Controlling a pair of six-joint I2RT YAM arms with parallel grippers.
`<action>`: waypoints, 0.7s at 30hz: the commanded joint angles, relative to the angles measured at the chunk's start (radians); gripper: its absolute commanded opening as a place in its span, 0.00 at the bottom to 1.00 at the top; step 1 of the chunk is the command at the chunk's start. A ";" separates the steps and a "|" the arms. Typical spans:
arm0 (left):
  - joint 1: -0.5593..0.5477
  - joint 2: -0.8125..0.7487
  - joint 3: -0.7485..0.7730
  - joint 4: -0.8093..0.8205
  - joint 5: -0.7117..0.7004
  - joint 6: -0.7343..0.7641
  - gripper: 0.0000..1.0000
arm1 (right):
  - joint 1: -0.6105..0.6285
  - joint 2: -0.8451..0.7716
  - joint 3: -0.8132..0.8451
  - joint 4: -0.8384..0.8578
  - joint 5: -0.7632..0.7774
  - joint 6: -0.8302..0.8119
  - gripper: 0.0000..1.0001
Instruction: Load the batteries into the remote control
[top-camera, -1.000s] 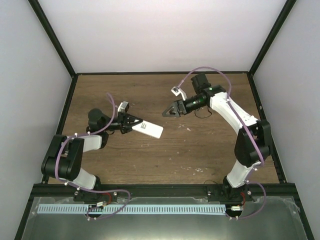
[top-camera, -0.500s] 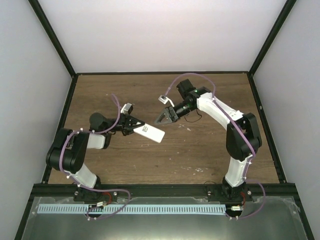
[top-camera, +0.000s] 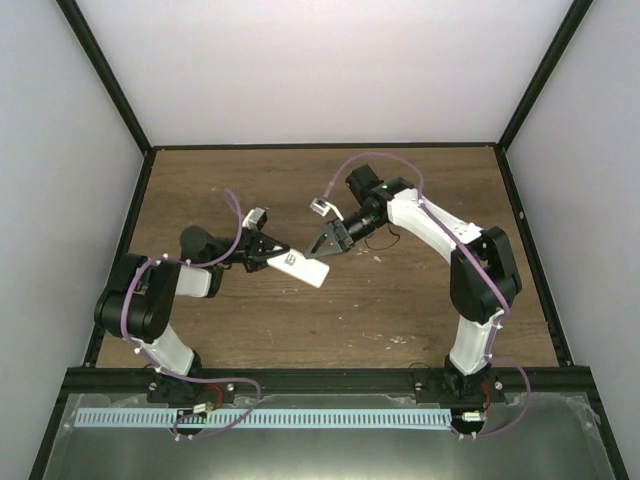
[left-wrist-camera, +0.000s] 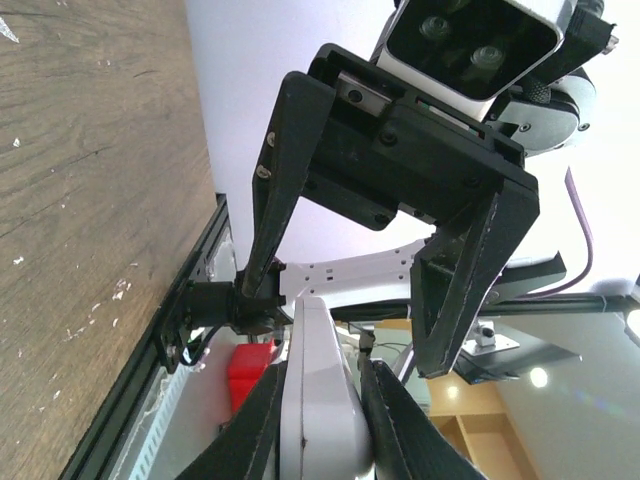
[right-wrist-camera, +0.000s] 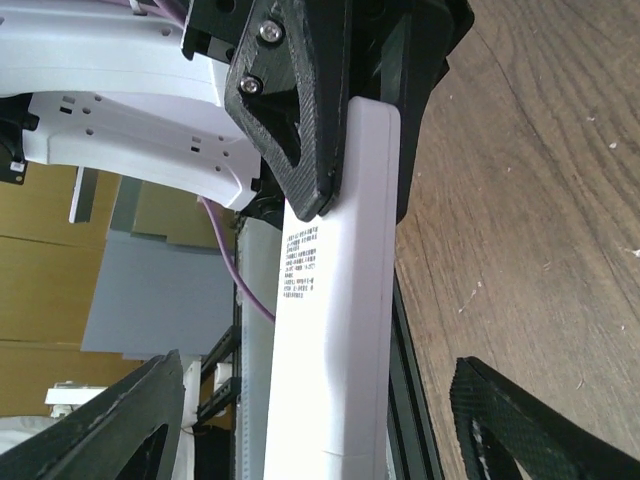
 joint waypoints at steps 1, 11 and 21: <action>-0.004 0.005 0.024 0.082 0.003 0.009 0.00 | 0.020 0.013 -0.013 -0.015 -0.039 -0.009 0.69; -0.004 0.003 0.041 0.081 0.026 0.026 0.00 | 0.039 0.037 -0.014 -0.016 -0.055 -0.007 0.61; -0.004 -0.001 0.054 0.083 0.051 0.045 0.00 | 0.048 0.059 0.002 -0.017 -0.082 -0.007 0.43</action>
